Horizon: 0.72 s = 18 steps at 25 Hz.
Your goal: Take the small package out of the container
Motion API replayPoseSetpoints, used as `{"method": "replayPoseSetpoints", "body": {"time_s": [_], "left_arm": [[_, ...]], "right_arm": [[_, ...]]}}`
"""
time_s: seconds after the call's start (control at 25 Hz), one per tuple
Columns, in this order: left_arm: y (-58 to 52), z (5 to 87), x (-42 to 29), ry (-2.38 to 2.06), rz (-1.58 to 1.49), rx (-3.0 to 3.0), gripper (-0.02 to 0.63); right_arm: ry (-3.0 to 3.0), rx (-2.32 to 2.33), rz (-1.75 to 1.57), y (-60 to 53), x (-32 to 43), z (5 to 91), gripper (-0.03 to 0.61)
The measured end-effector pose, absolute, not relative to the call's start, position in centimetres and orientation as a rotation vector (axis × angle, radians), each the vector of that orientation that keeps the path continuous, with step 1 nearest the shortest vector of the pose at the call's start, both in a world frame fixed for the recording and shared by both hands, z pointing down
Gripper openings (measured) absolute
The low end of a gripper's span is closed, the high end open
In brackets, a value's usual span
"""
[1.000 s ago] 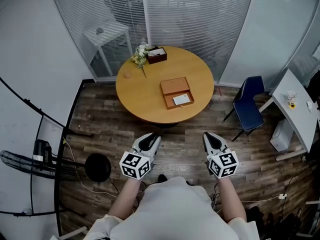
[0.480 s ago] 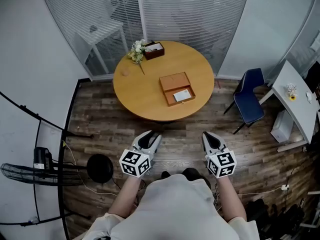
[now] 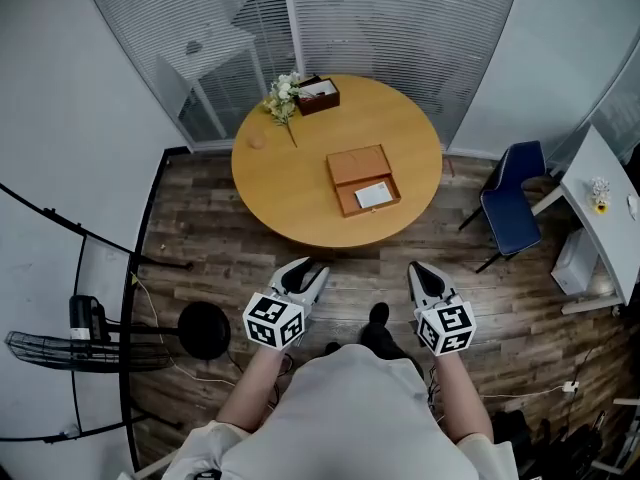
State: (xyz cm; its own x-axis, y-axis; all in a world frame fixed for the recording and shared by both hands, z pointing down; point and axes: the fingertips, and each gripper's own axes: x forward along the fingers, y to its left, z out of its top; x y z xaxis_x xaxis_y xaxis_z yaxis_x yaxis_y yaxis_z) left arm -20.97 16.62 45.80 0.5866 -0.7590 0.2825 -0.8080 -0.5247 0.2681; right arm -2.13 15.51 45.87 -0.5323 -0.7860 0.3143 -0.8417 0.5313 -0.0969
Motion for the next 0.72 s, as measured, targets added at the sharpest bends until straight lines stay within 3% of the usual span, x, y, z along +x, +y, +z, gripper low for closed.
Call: {"method": "replayPoseSetpoints", "body": {"time_s": [0.72], "left_arm": [[2.6, 46.8, -13.0, -1.378, 0.177, 2.32, 0.135]], "right_arm": [[-2.589, 1.16, 0.374, -2.6, 5.5, 48.2, 0.003]]}}
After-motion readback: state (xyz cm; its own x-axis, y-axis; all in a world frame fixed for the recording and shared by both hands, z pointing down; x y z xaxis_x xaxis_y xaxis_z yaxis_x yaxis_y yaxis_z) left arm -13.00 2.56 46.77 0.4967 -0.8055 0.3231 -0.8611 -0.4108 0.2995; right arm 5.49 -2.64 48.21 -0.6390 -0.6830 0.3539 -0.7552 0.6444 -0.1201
